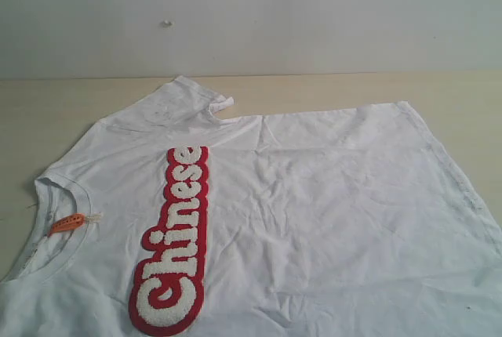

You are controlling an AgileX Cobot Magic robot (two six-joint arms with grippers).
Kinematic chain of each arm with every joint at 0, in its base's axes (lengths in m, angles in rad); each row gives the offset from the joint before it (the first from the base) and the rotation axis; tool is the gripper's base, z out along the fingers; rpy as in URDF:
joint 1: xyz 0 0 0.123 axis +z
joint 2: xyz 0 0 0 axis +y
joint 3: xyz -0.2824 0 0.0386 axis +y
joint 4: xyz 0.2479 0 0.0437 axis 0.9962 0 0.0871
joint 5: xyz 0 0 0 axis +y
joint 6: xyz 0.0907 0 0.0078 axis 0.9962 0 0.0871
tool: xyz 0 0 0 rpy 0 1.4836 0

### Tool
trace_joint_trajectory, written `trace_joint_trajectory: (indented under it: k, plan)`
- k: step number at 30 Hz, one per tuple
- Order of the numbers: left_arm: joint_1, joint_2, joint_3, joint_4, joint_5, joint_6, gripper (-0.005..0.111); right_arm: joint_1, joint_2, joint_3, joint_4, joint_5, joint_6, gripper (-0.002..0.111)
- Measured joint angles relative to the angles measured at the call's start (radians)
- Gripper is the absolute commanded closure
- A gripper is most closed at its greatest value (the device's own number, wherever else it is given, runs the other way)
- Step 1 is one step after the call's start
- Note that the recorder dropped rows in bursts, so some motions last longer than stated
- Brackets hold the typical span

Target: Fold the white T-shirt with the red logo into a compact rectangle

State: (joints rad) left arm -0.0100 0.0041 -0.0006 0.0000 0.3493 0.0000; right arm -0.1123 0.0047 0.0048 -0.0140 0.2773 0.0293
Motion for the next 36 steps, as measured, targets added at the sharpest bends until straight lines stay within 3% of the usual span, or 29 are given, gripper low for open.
trace_joint_trajectory:
  k: [8,13,19,26,30,36]
  plan:
    - [0.000,0.000,0.002,0.000,-0.037,0.016,0.107,0.000,0.000,0.000,-0.058,-0.033,0.000,0.108]
    - [0.000,0.000,0.002,-0.080,-0.133,0.019,0.107,0.000,0.000,0.000,-0.063,-0.090,-0.022,0.108]
    - [0.000,0.000,0.002,-0.215,-0.339,-0.101,0.107,0.000,0.000,0.000,-0.063,-0.357,-0.004,0.108]
    - [0.000,0.000,0.000,-0.282,-0.519,-0.256,0.107,0.000,0.000,0.000,-0.063,-0.714,0.302,0.108]
    - [0.000,0.000,-0.080,-0.282,-0.519,-0.291,0.107,0.000,0.000,-0.062,-0.094,-0.778,0.489,0.108]
    - [0.000,0.096,-0.329,-0.229,-0.422,-0.295,0.107,0.000,0.057,-0.296,-0.177,-0.609,0.534,0.108]
